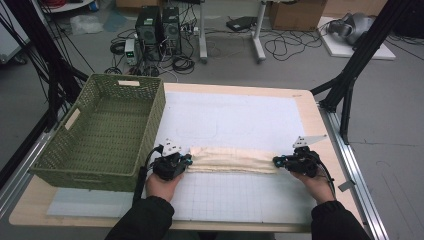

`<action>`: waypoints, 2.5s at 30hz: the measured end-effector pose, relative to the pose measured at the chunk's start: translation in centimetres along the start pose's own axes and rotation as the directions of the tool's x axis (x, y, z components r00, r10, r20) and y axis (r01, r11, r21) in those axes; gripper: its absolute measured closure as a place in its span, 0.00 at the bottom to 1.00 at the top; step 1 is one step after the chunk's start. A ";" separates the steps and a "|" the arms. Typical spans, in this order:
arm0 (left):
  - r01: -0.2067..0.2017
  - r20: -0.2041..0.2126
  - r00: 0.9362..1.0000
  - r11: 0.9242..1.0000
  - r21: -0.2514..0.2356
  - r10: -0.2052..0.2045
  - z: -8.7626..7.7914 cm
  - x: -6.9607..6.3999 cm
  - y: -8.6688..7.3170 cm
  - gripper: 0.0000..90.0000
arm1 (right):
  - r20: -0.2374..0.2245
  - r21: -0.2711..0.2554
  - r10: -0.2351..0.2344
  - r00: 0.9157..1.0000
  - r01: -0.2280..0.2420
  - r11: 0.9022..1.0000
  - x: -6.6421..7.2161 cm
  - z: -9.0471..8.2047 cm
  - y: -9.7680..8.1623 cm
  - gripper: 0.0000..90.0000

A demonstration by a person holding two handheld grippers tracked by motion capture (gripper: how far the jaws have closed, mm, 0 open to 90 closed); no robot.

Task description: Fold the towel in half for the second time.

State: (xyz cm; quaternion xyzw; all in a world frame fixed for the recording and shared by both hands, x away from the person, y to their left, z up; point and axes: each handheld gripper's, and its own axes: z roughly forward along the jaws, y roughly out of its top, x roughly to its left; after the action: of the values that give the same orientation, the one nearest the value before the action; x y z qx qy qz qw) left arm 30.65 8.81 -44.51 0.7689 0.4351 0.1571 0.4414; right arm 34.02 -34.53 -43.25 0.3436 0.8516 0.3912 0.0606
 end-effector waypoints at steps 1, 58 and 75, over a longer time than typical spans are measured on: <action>-0.008 0.000 1.000 1.000 0.000 0.008 -0.1 0.0 -0.1 0.96 | 0.004 0.006 -0.004 1.000 0.004 1.000 0.0 0.0 0.0 0.93; -0.068 0.064 0.996 0.987 0.148 0.059 2.9 -1.1 2.4 0.99 | -0.073 -0.036 -0.107 0.992 0.105 0.994 6.0 5.0 6.8 0.99; -0.083 0.019 0.997 0.987 0.136 0.081 2.2 -0.7 2.0 0.97 | -0.151 0.074 -0.135 0.979 0.148 0.986 7.1 8.0 5.7 0.99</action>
State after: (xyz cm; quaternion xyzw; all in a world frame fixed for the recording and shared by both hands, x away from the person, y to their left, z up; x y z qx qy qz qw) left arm 32.73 6.58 -44.03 0.8156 0.4100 0.1398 0.3835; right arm 34.72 -22.42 -43.55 0.2549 0.8918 0.3736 0.0113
